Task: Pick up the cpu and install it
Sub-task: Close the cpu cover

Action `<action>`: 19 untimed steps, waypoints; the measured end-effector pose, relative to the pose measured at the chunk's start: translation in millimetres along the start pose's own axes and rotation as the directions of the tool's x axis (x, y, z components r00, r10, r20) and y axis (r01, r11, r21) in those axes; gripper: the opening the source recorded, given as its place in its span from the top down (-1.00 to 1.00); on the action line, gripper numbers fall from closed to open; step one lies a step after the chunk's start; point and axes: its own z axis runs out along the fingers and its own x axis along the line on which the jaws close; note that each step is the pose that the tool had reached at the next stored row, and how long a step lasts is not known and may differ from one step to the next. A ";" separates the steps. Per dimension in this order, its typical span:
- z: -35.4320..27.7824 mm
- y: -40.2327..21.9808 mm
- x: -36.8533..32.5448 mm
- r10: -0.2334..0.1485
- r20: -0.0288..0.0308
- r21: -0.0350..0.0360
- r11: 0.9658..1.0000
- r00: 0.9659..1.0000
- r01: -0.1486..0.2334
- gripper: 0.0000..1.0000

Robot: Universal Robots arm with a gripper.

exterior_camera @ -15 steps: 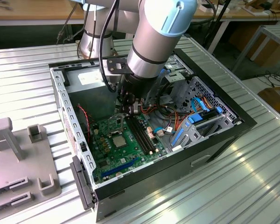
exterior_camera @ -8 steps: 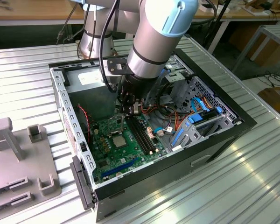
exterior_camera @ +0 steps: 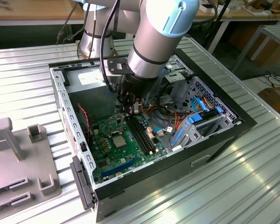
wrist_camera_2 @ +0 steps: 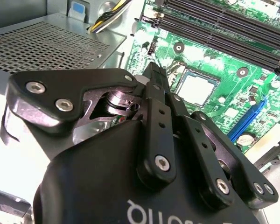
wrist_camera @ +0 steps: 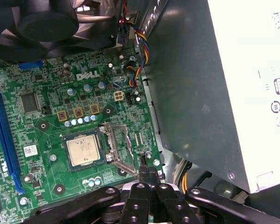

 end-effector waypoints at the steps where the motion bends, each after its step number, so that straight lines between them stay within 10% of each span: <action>1: 0.0 0.0 0.1 0.000 0.003 -0.001 1.000 1.000 0.000 0.79; 19: -1.2 -1.5 6.7 -0.001 0.007 -0.002 1.000 1.000 0.001 0.79</action>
